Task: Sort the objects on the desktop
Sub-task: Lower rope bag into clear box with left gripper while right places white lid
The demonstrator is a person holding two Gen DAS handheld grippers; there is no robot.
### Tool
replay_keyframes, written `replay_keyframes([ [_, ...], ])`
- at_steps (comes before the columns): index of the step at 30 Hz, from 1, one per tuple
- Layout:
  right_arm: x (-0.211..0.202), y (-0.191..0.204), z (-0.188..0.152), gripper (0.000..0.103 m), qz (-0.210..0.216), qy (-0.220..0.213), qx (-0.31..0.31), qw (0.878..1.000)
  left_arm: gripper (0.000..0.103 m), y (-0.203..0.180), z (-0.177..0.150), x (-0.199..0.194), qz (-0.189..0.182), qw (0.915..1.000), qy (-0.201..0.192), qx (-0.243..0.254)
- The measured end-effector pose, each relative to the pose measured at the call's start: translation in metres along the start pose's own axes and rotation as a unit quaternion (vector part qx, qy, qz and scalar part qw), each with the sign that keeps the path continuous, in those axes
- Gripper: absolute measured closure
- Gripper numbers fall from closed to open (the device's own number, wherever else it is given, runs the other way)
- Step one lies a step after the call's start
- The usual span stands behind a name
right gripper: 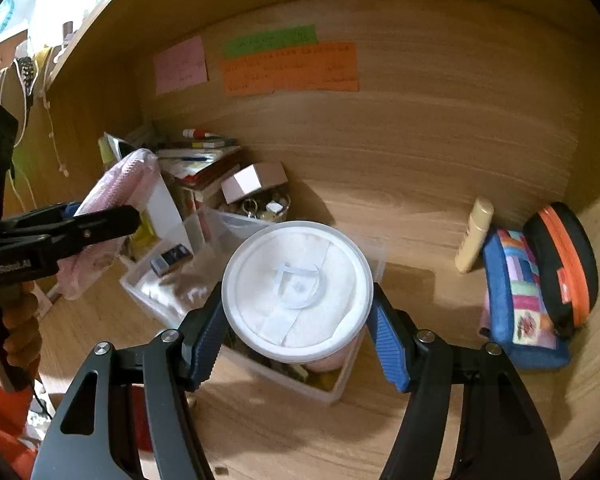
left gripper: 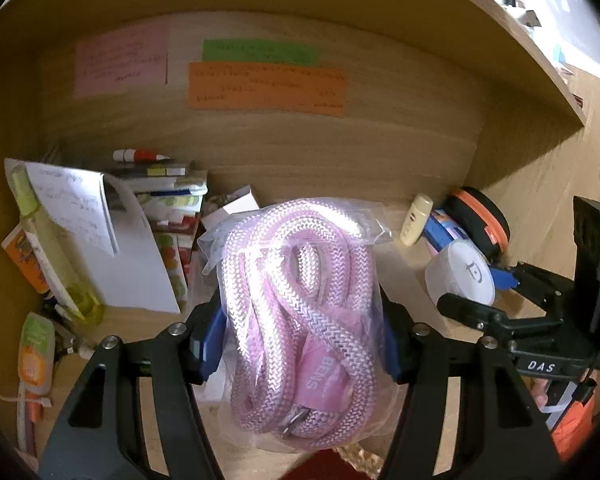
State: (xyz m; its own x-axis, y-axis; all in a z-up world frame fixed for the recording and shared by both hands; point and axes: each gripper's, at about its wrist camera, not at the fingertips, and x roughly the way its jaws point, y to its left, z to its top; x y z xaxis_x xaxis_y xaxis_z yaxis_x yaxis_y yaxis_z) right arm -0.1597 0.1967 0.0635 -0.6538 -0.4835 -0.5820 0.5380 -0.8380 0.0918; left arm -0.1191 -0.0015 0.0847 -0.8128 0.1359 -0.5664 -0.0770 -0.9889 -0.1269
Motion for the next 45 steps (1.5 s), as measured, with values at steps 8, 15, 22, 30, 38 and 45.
replay_keyframes([
  [8,0.04,0.003,-0.006,0.041,0.002,0.049,-0.007,0.999,0.041,0.007,0.001,0.05,-0.002,0.999,0.044,-0.004],
  [15,0.062,-0.001,-0.017,0.04,0.007,0.076,0.0,0.997,0.041,0.011,-0.008,0.097,0.014,0.9961,0.087,0.002],
  [22,0.068,0.004,-0.025,0.04,0.002,0.084,-0.014,0.996,0.041,0.004,-0.016,0.113,0.01,0.9939,0.106,0.027],
  [30,0.068,0.016,-0.026,0.036,-0.024,0.082,-0.041,0.996,0.037,0.009,-0.019,0.127,-0.015,0.9883,0.152,0.01],
  [38,0.046,0.032,-0.018,0.02,-0.042,0.054,-0.071,0.995,0.035,0.012,-0.014,0.114,-0.021,0.9893,0.144,-0.008],
  [45,0.023,0.047,-0.02,0.018,-0.036,0.047,-0.079,0.995,0.028,0.001,-0.008,0.066,-0.001,0.9967,0.079,0.019],
])
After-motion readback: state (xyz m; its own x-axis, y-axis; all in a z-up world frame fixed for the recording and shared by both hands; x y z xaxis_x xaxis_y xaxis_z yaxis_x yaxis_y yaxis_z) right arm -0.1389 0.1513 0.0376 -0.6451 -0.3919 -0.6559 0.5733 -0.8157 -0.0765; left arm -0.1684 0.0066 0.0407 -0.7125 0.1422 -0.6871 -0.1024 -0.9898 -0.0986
